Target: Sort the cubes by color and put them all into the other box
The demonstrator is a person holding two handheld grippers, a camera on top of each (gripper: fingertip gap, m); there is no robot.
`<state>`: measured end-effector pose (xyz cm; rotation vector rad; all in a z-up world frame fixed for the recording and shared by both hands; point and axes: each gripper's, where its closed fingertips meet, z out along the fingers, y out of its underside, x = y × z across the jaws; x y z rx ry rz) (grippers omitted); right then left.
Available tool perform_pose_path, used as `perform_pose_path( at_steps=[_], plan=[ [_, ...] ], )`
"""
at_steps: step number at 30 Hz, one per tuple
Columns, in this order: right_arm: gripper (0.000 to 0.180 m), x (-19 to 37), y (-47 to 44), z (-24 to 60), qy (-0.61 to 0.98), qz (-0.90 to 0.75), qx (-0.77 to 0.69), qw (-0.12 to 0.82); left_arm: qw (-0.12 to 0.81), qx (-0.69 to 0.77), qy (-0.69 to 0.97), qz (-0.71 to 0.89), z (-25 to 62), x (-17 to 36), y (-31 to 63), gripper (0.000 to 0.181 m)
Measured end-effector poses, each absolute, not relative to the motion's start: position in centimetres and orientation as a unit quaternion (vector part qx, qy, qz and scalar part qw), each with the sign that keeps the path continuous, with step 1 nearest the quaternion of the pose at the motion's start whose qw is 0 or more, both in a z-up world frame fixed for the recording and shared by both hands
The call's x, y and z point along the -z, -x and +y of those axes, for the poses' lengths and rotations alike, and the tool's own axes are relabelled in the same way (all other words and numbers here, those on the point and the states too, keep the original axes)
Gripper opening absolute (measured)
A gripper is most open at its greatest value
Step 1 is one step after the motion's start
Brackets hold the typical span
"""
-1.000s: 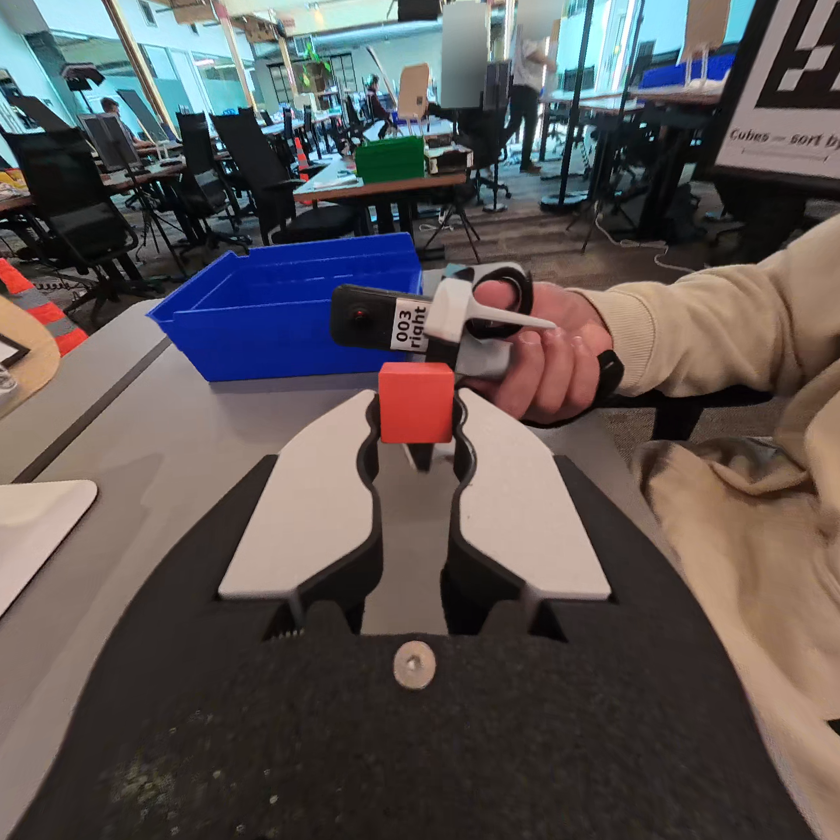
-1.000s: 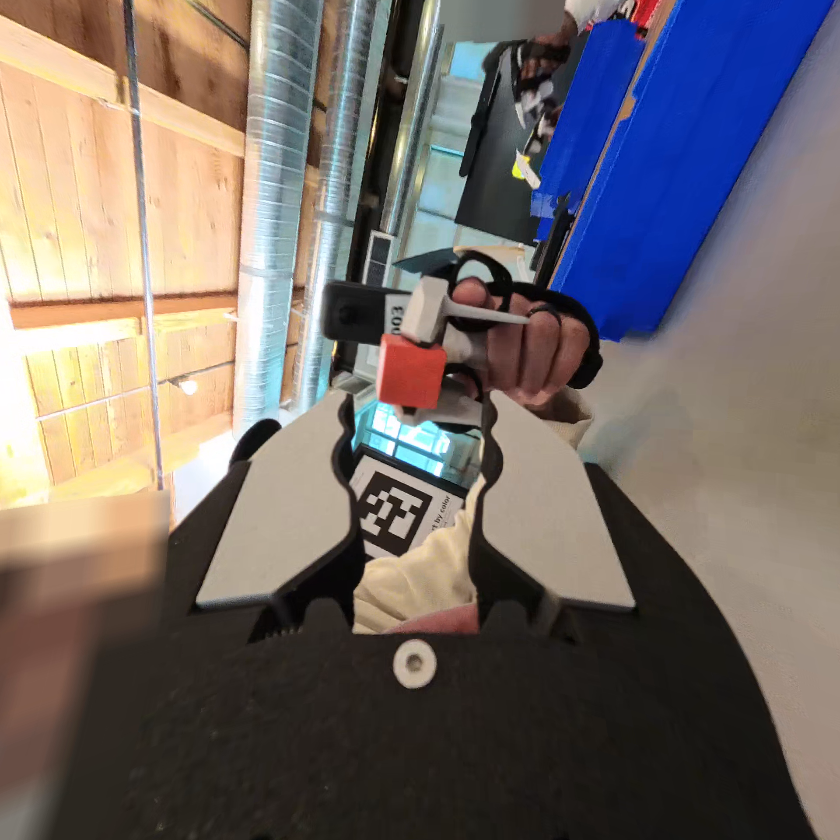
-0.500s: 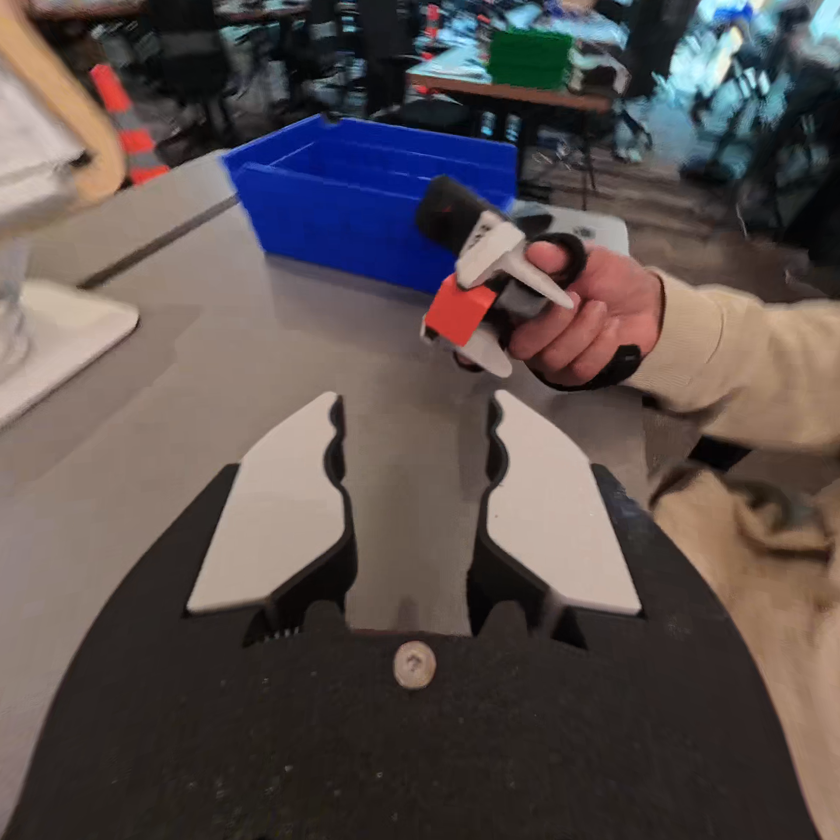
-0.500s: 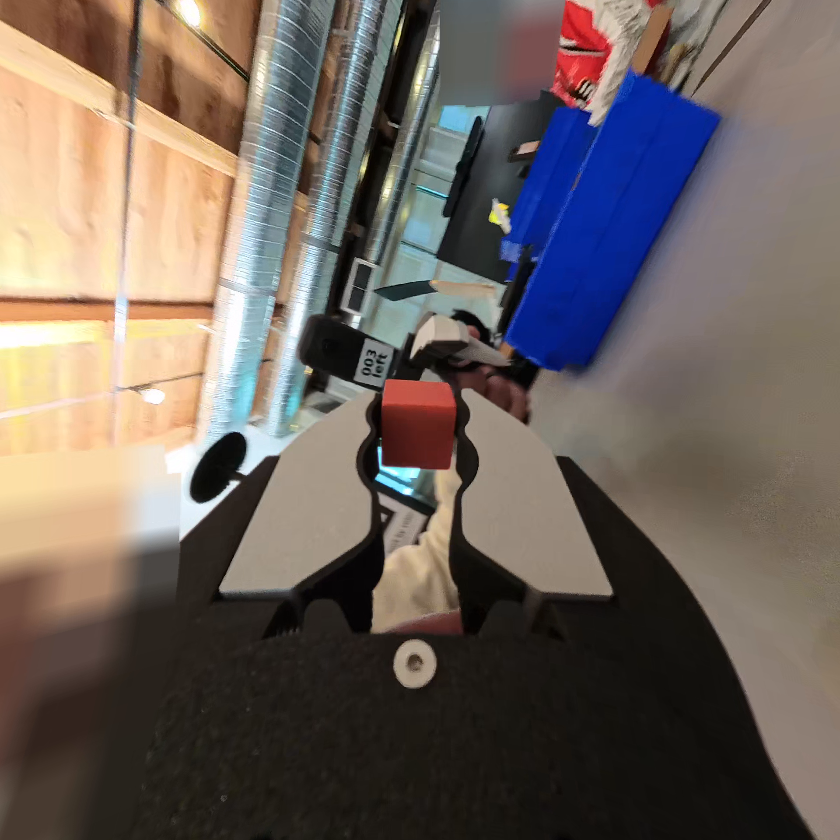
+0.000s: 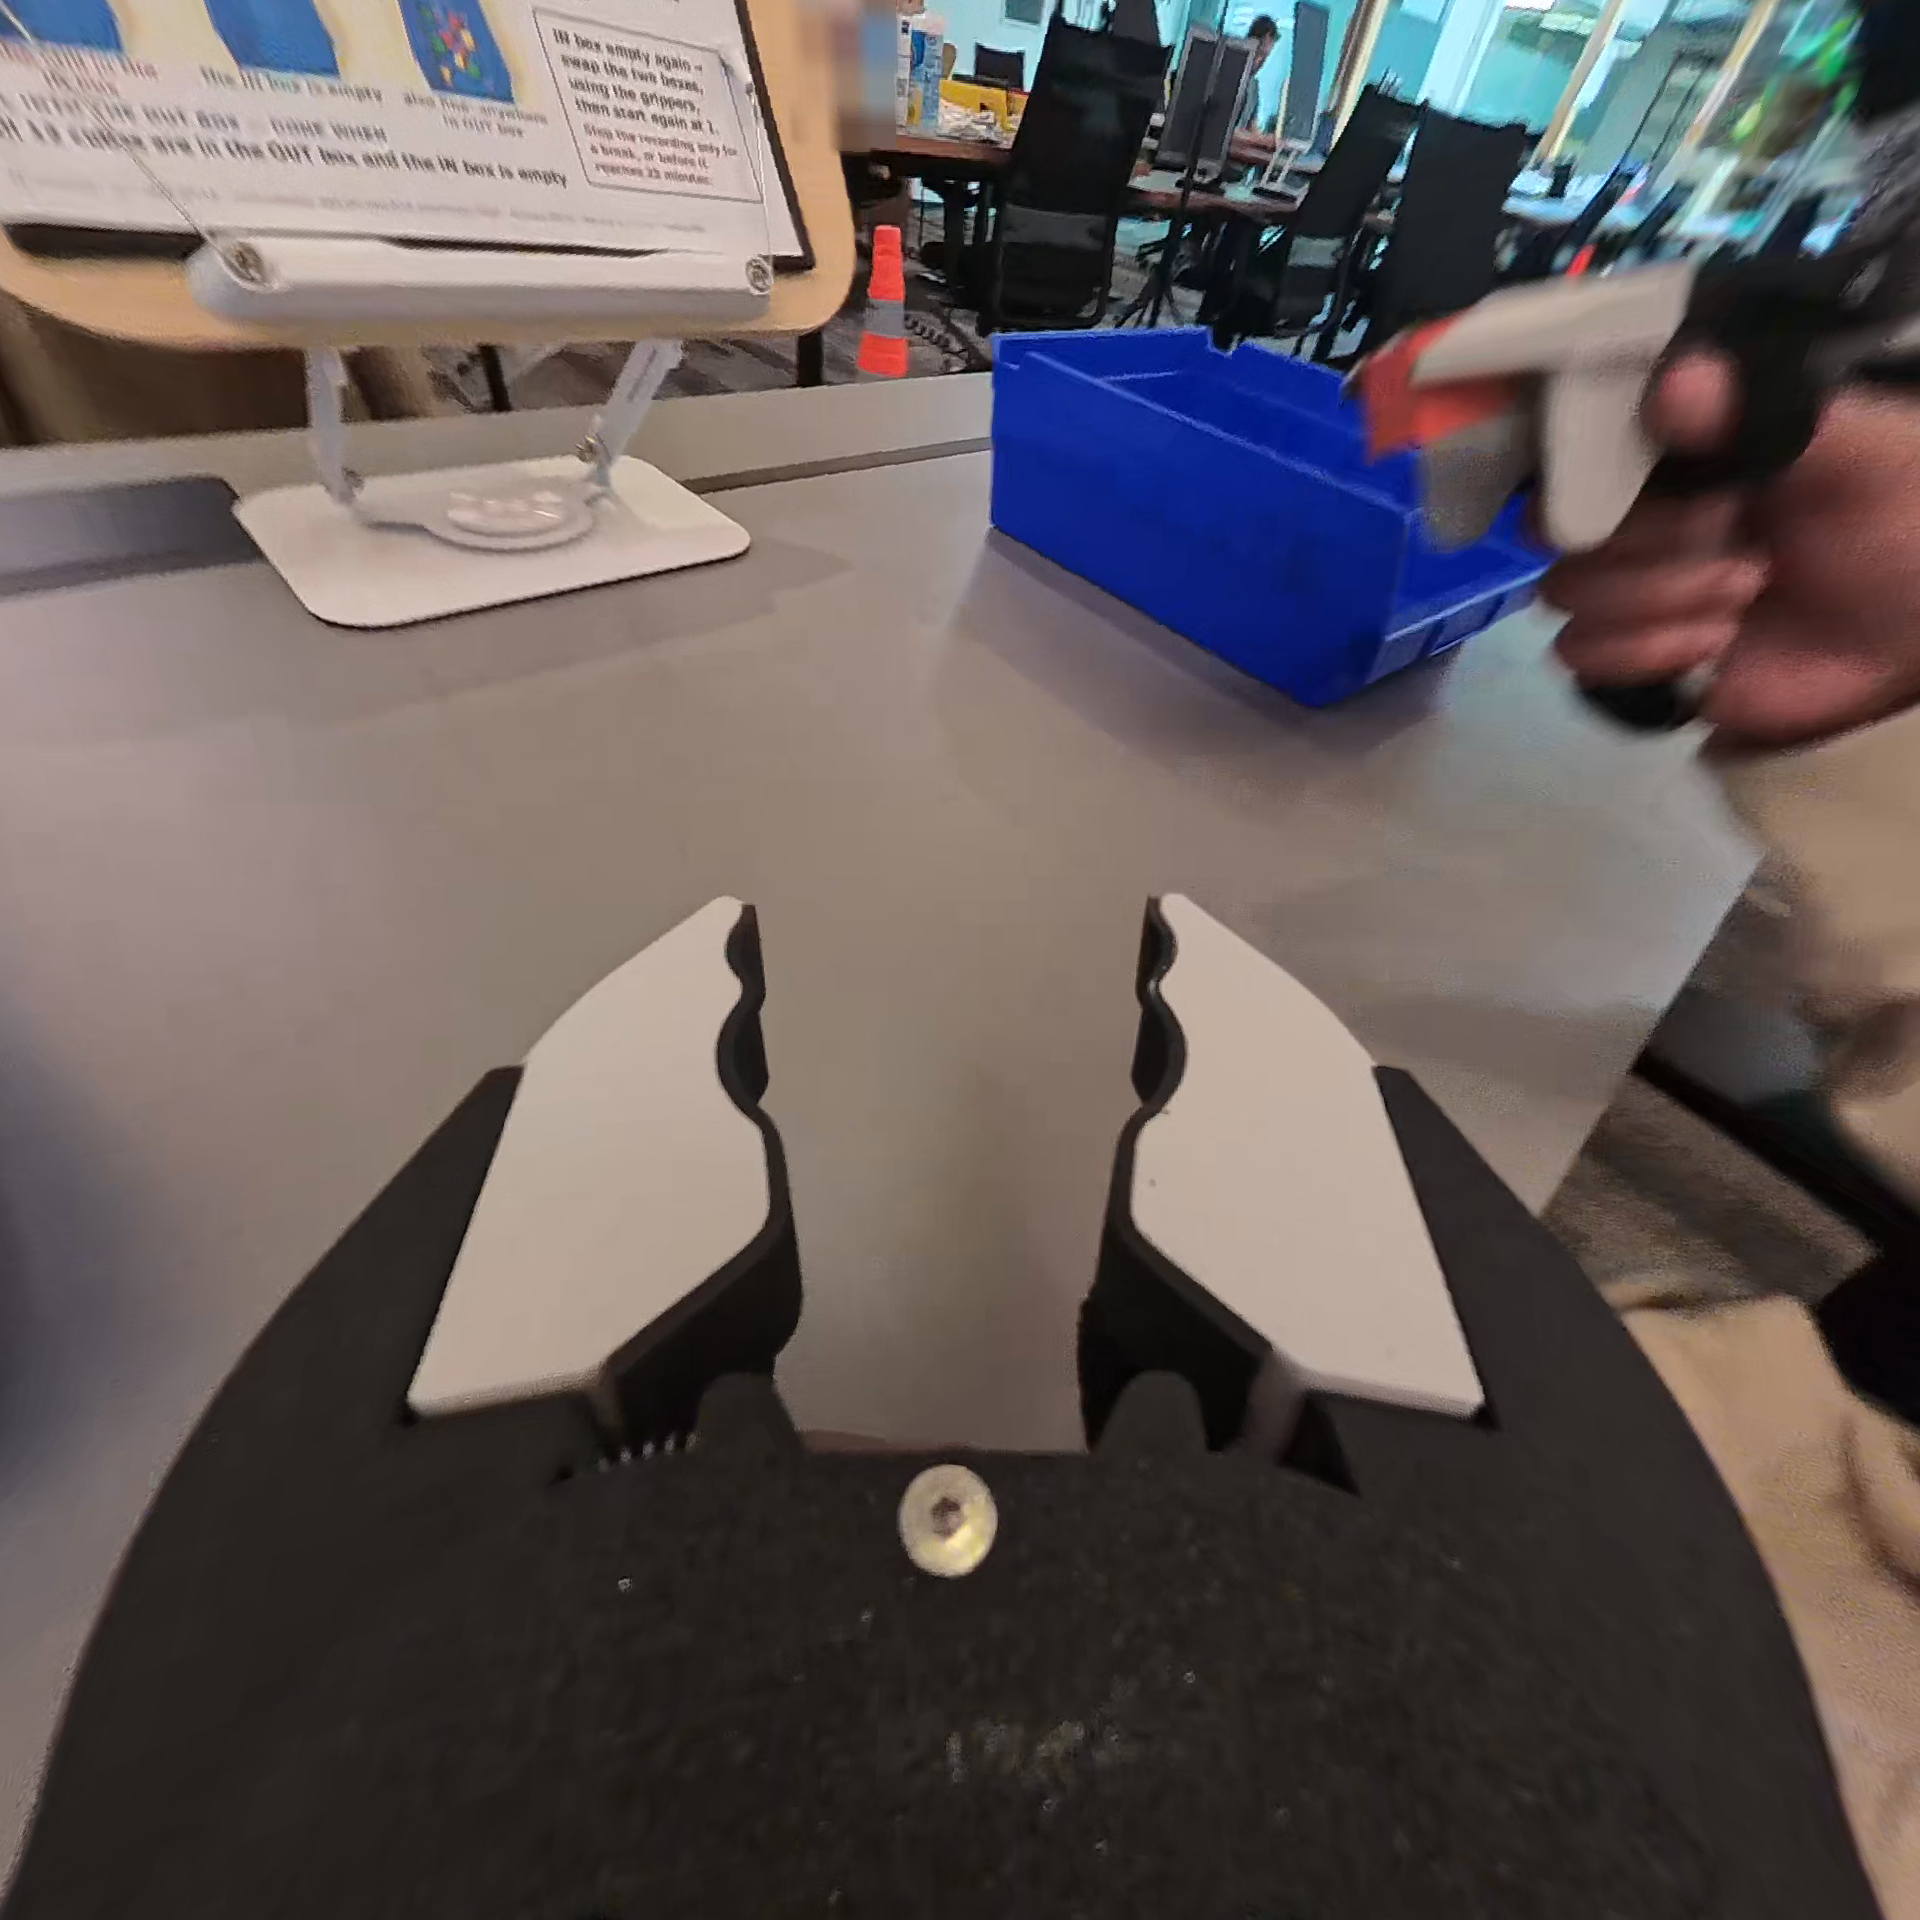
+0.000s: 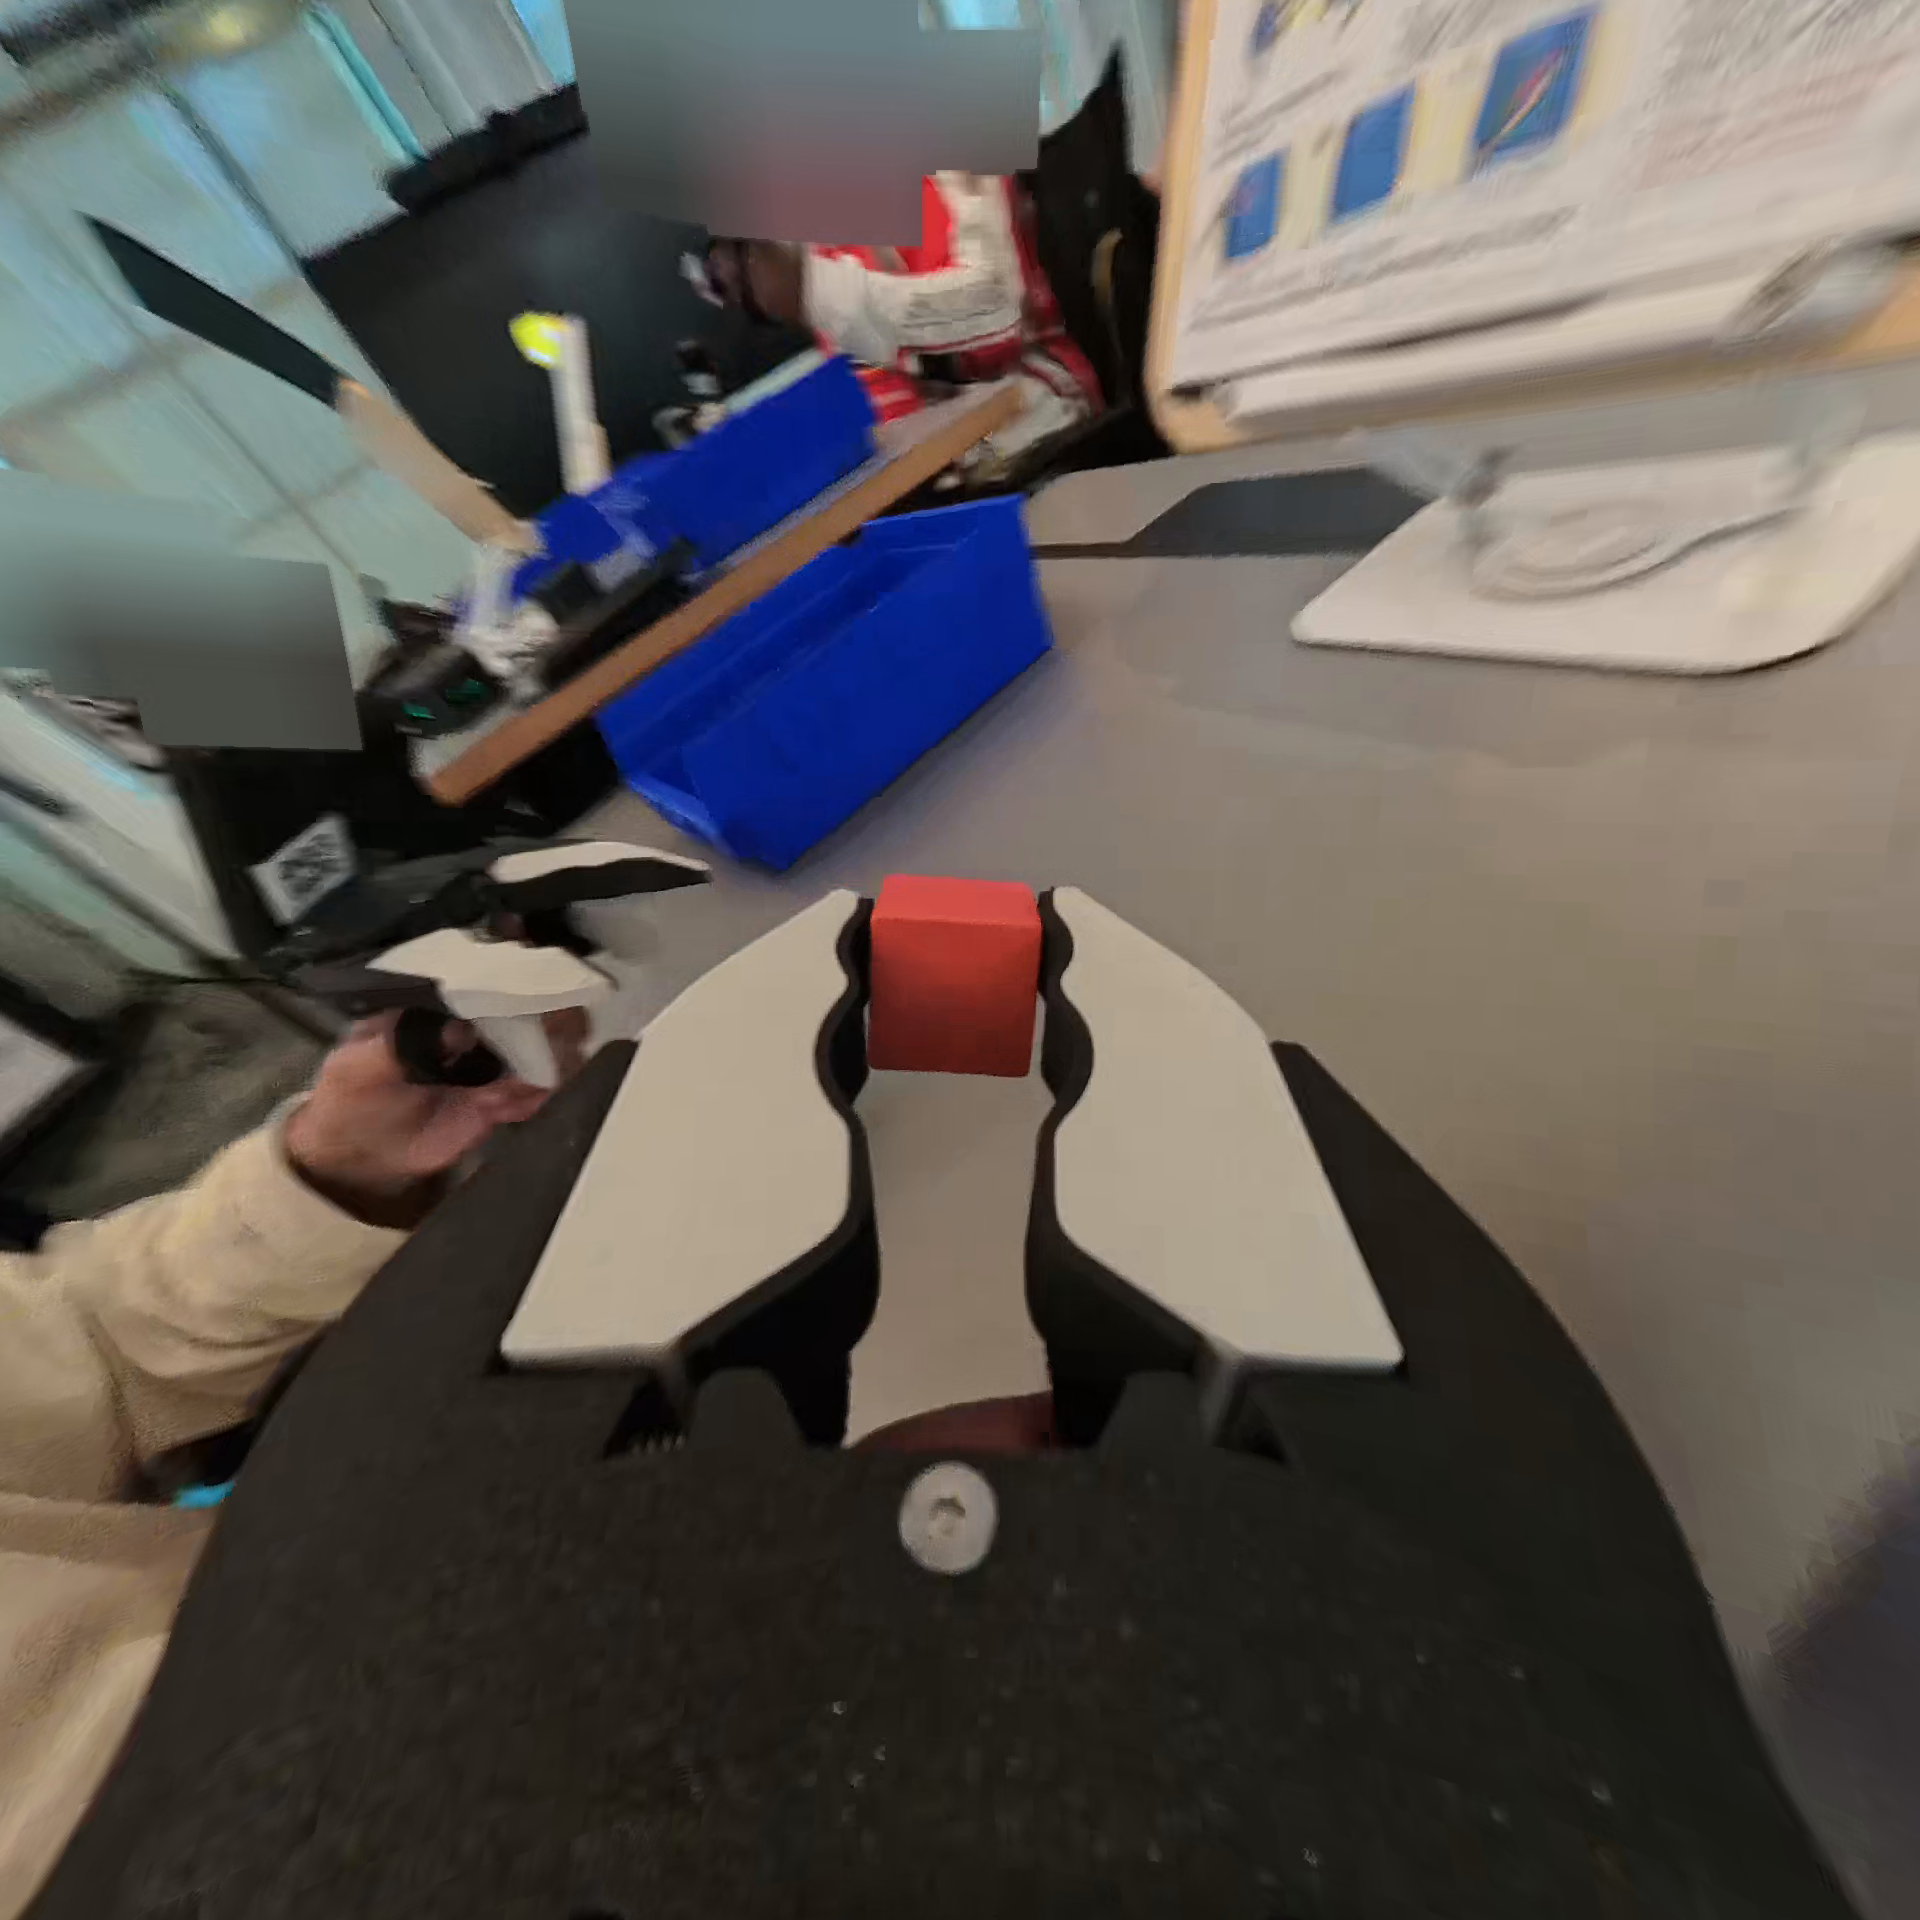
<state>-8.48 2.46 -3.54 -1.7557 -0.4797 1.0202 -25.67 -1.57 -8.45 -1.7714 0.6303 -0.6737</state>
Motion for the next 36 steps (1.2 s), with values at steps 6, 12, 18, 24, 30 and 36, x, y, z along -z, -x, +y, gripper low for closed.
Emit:
perform_pose_path(
  at_steps=[6,12,18,24,30,36],
  plan=[
    [0.03,-0.3,-9.0,8.8,0.827,-0.121,-0.121,0.535,0.539,0.239,0.754,0.288,-1.2,9.5,25.9,0.067],
    [0.03,9.6,-17.9,20.5,0.944,-0.113,-0.023,0.31,0.498,0.308,0.763,0.274,-1.2,10.4,25.0,0.067],
    [0.03,14.6,-21.7,25.8,0.972,-0.059,0.044,0.223,0.508,0.265,0.763,0.3,-1.0,10.9,25.4,0.067],
    [0.03,18.1,-24.4,26.4,0.98,-0.054,0.112,0.157,0.498,0.246,0.766,0.324,-1.4,12.3,25.0,0.067],
    [0.03,18.4,-24.9,27.1,0.967,-0.067,0.168,0.179,0.488,0.261,0.764,0.331,-1.7,12.4,24.3,0.067],
    [0.045,14.9,-24.7,26.4,0.95,-0.093,0.199,0.221,0.49,0.259,0.765,0.329,-1.5,12.3,24.4,0.067]
  ],
)
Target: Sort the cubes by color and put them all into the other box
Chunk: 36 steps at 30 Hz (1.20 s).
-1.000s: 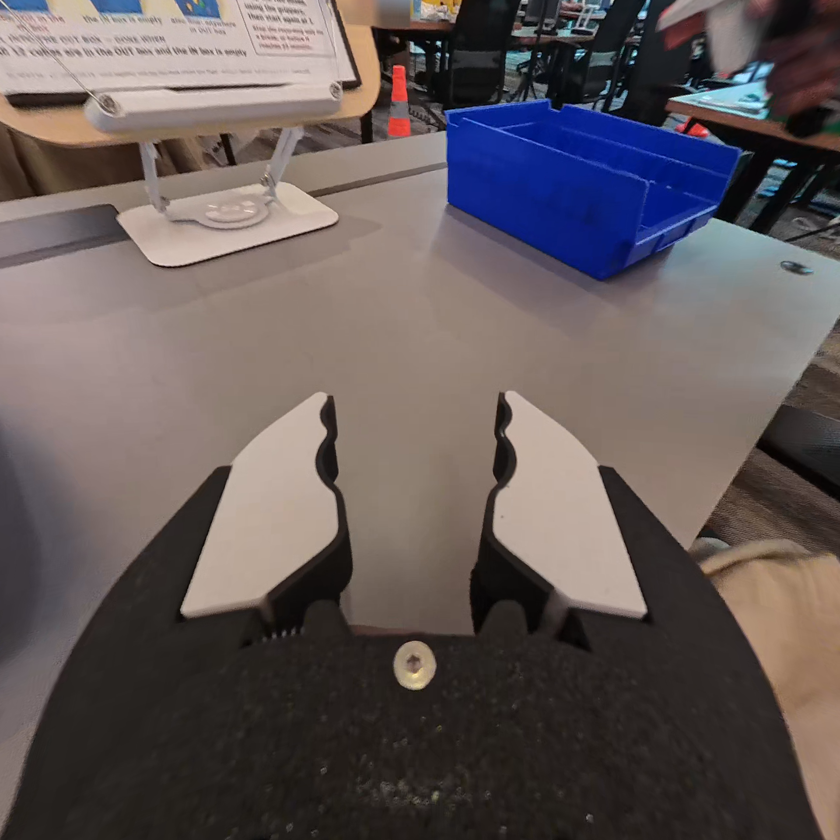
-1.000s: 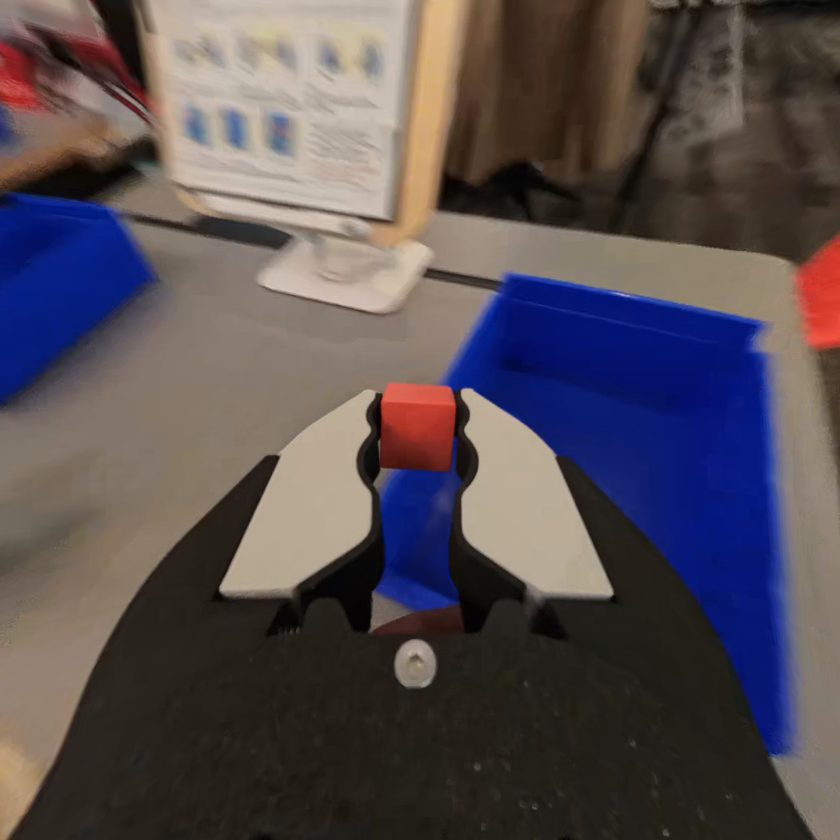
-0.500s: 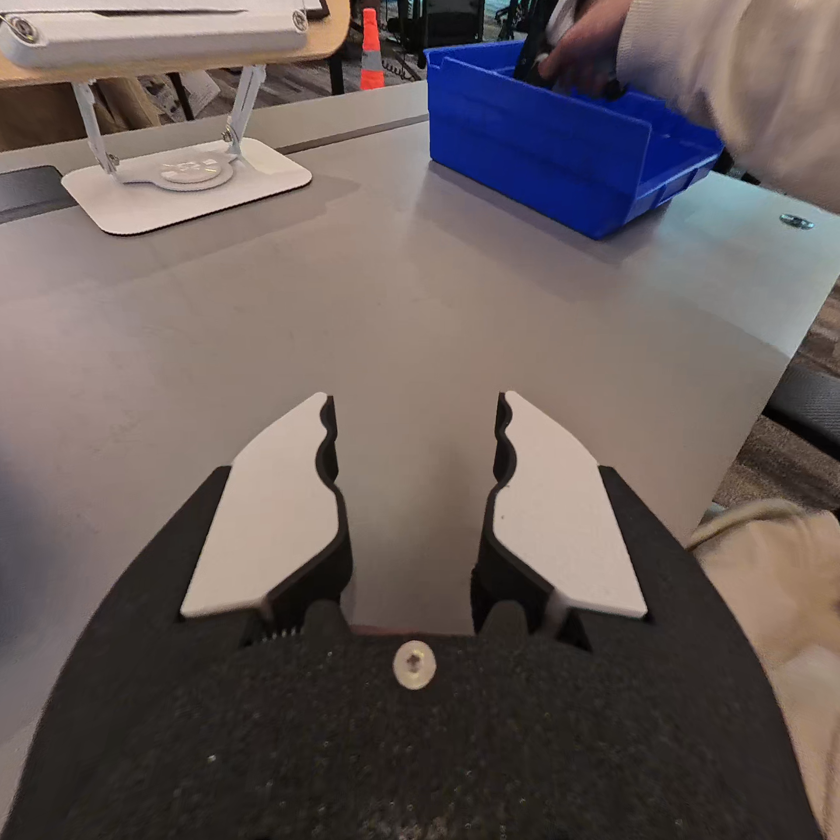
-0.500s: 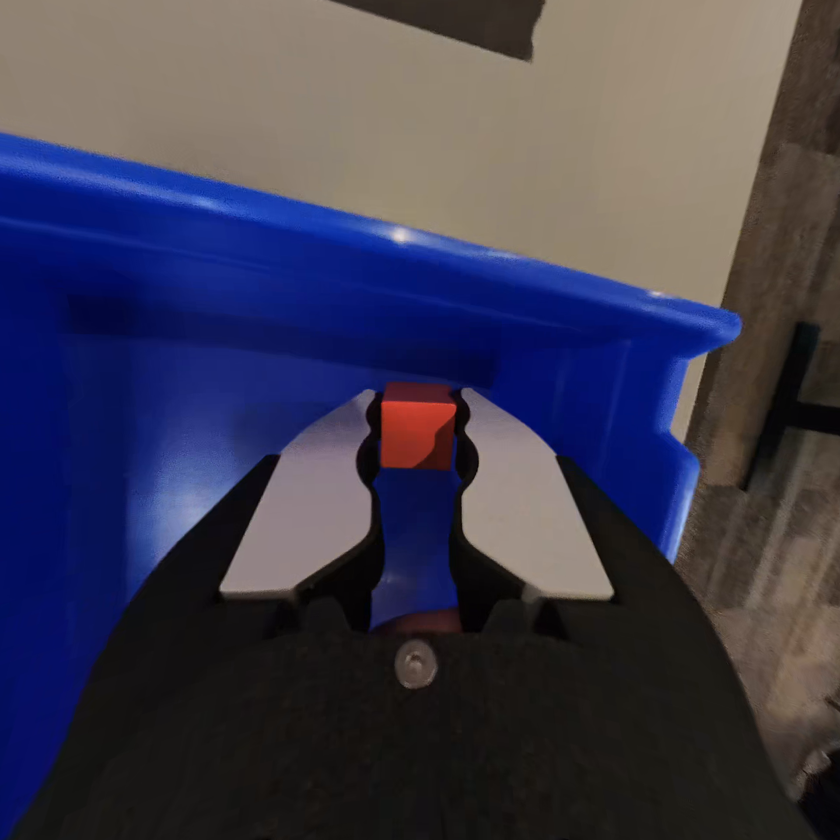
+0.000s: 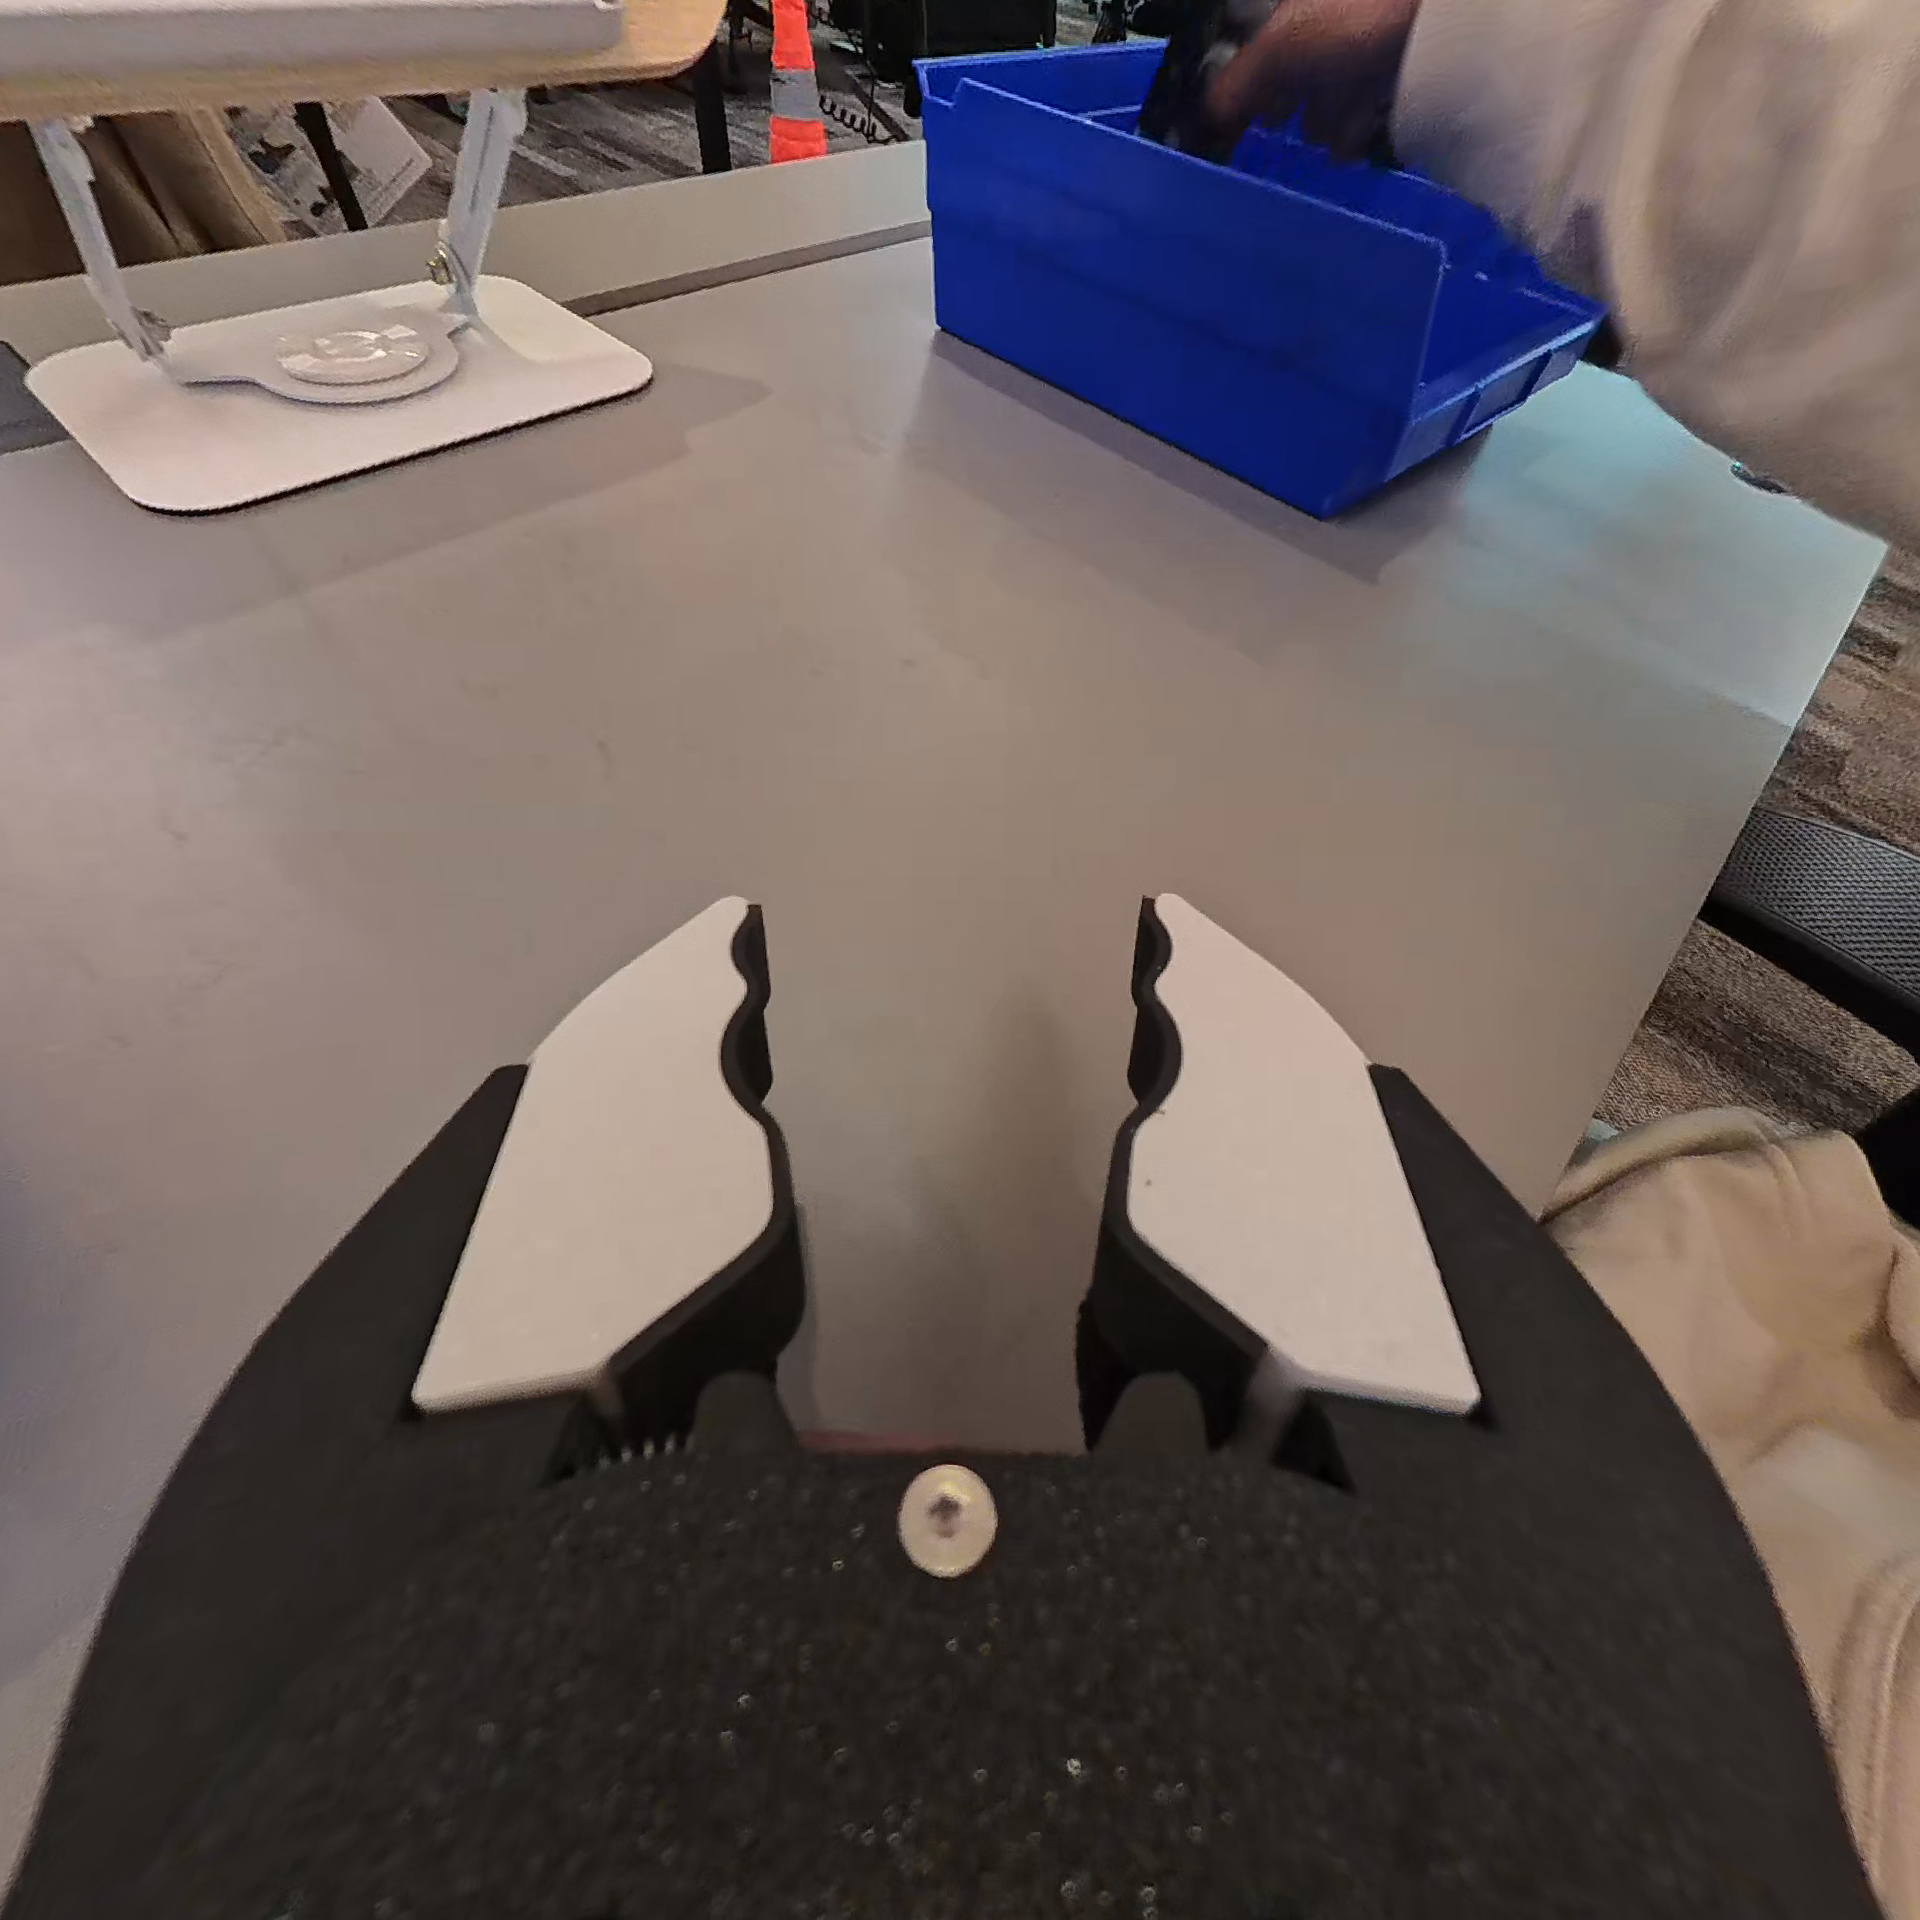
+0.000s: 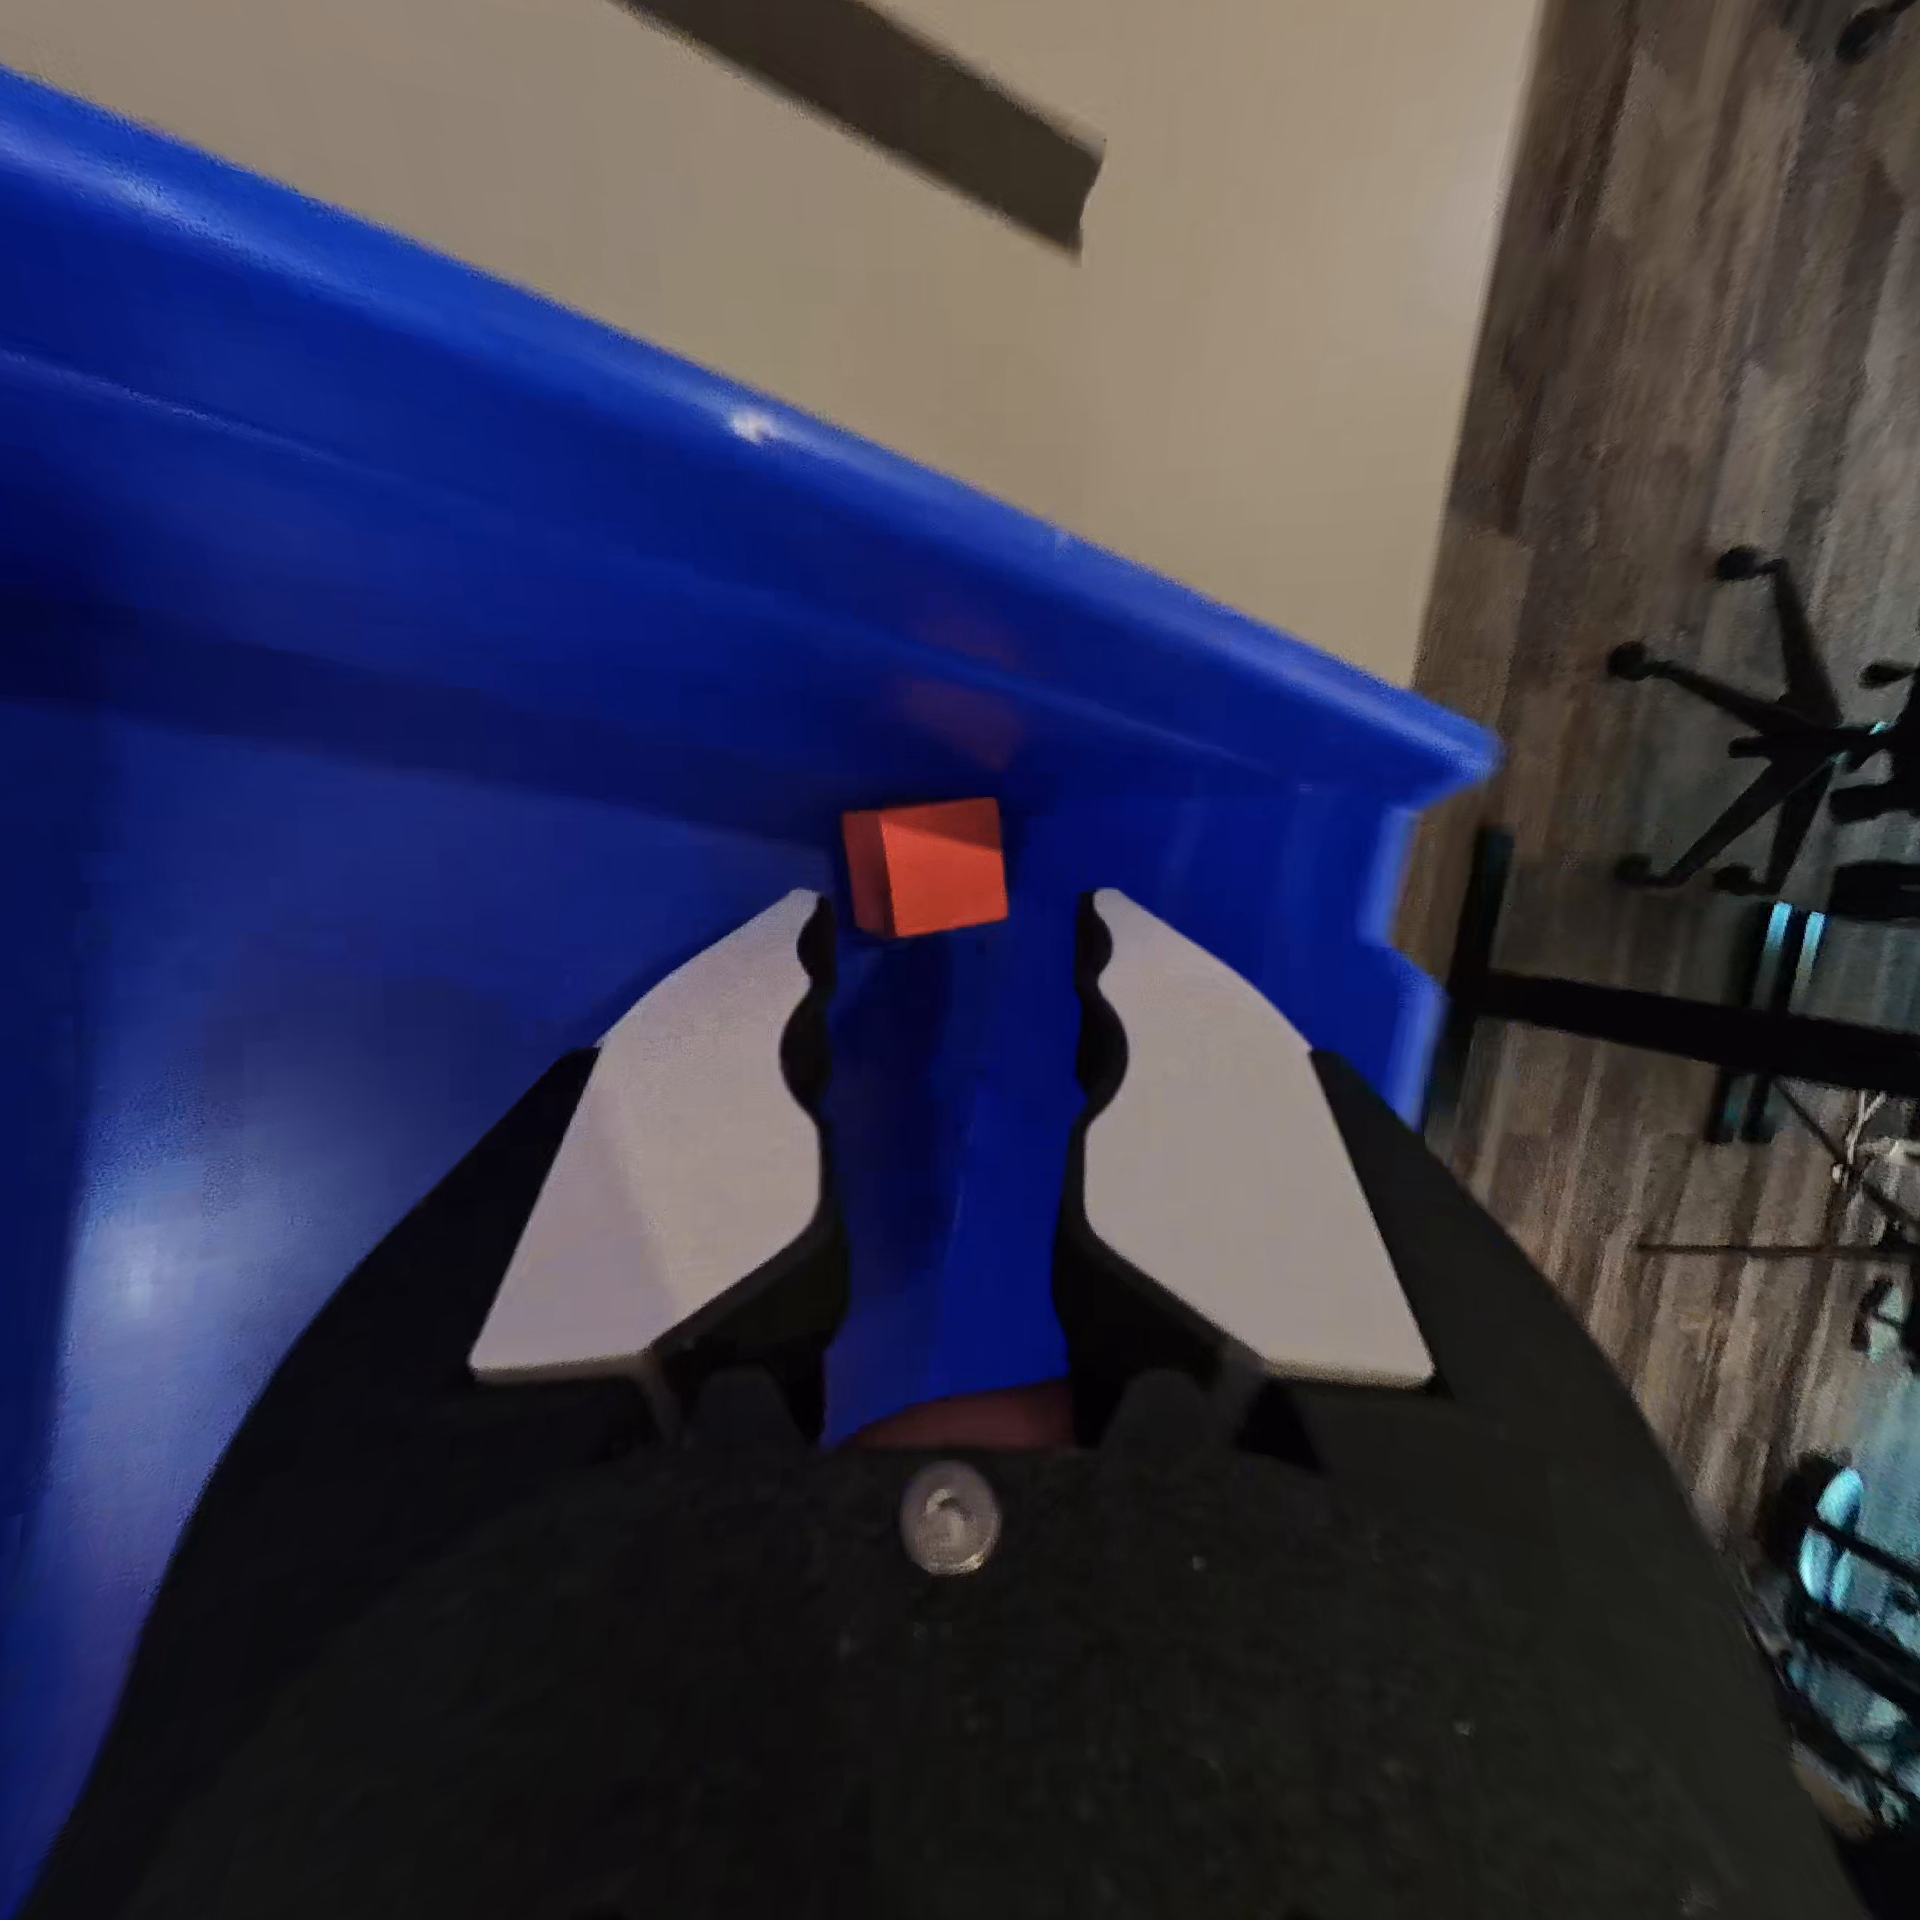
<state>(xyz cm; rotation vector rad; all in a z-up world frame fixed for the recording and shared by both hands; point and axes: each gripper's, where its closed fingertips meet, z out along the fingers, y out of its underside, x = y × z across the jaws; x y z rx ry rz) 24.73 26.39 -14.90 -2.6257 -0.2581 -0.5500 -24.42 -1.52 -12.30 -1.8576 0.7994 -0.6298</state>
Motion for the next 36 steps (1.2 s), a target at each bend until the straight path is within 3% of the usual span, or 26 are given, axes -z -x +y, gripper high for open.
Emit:
perform_pose_path(
  at_steps=[4,8,12,16,21,27,29,32,36],
  plan=[
    [0.045,5.4,-18.0,22.6,0.898,-0.124,0.131,0.402,0.501,0.243,0.768,0.315,-1.0,12.0,25.5,0.067],
    [0.041,-0.1,-3.0,10.6,0.792,-0.167,-0.151,0.568,0.52,0.222,0.778,0.273,0.1,11.4,27.2,0.067],
    [0.046,4.5,7.1,1.1,0.739,-0.142,-0.329,0.571,0.529,0.207,0.786,0.246,0.4,11.2,28.4,0.068],
    [0.048,8.9,10.4,-2.2,0.74,-0.162,-0.301,0.58,0.529,0.193,0.788,0.25,-0.5,11.4,28.7,0.068],
    [0.046,9.5,11.0,-3.8,0.737,-0.208,-0.249,0.593,0.511,0.177,0.803,0.251,-1.5,11.6,29.7,0.06],
    [0.045,10.8,10.9,-4.2,0.749,-0.205,-0.279,0.565,0.525,0.163,0.806,0.218,-0.8,5.8,36.8,0.065],
    [0.045,10.8,10.8,-4.2,0.75,-0.203,-0.286,0.561,0.503,0.133,0.825,0.222,1.1,4.3,40.7,0.063],
    [0.044,10.8,10.8,-4.1,0.749,-0.209,-0.287,0.559,0.439,0.068,0.84,0.312,5.4,4.1,44.9,0.047],
    [0.043,11.0,11.2,-4.1,0.75,-0.214,-0.299,0.55,0.311,0.009,0.837,0.449,11.9,7.7,48.1,0.055]
  ],
)
